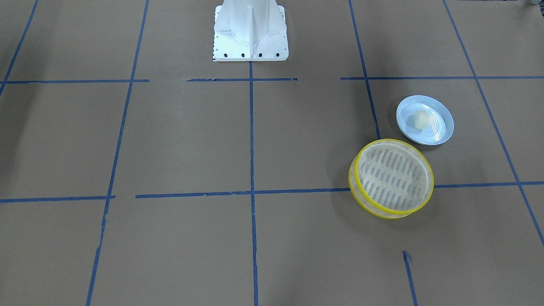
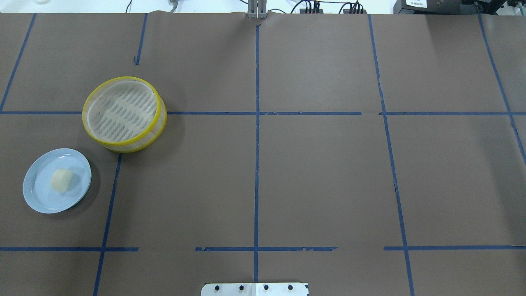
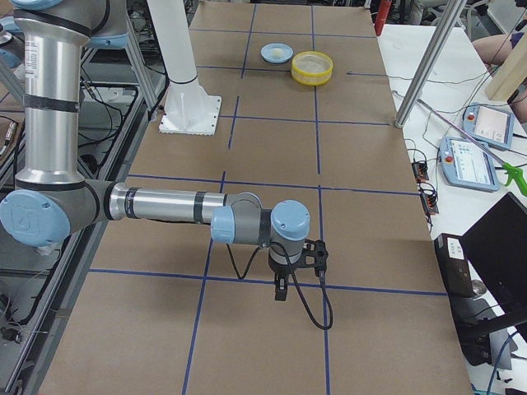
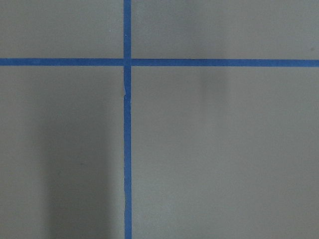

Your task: Place bun in steamer

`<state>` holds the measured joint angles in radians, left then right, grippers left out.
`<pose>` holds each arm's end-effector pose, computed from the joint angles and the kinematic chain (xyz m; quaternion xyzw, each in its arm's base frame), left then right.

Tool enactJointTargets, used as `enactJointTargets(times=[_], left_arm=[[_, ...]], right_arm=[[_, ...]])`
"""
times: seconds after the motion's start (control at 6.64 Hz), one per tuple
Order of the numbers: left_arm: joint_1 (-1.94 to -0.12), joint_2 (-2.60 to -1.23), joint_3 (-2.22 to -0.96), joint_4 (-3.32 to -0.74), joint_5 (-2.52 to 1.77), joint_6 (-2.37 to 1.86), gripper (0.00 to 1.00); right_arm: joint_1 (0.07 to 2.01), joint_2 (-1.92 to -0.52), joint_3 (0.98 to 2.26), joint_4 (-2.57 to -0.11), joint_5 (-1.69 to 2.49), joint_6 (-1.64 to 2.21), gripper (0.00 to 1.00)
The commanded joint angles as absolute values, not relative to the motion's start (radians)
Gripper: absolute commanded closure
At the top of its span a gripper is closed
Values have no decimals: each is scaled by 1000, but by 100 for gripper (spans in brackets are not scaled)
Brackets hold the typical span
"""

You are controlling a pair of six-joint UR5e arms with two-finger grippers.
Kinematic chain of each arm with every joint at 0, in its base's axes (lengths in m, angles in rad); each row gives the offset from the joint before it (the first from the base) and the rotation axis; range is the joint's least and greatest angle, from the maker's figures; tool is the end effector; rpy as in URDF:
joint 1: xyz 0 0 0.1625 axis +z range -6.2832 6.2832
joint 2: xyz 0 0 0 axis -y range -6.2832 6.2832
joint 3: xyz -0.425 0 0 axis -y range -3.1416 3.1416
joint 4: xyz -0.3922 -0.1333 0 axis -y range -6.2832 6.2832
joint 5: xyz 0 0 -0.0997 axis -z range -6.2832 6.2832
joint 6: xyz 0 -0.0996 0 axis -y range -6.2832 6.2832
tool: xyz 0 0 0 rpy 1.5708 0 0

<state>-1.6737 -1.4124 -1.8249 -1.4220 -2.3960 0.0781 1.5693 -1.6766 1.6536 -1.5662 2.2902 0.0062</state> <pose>-0.1029 -0.4109 0.6175 0.0120 0.4014 -0.0220 0.9156 0.0670 -0.4456 0.6709 -0.0100 -0.3519 0.0054 0.9360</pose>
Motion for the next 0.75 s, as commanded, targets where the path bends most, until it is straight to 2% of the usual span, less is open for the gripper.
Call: enactJointTargets(times=[0.0, 0.6], left_arm=[[-1672, -1413, -1824, -1422, -2396, 84, 0], [-1672, -1414, -1839, -1463, -2401, 87, 0]], right_arm=[[1569, -1677, 1654, -1566, 2290, 6, 0], [1569, -1677, 1654, -1566, 2290, 6, 0]])
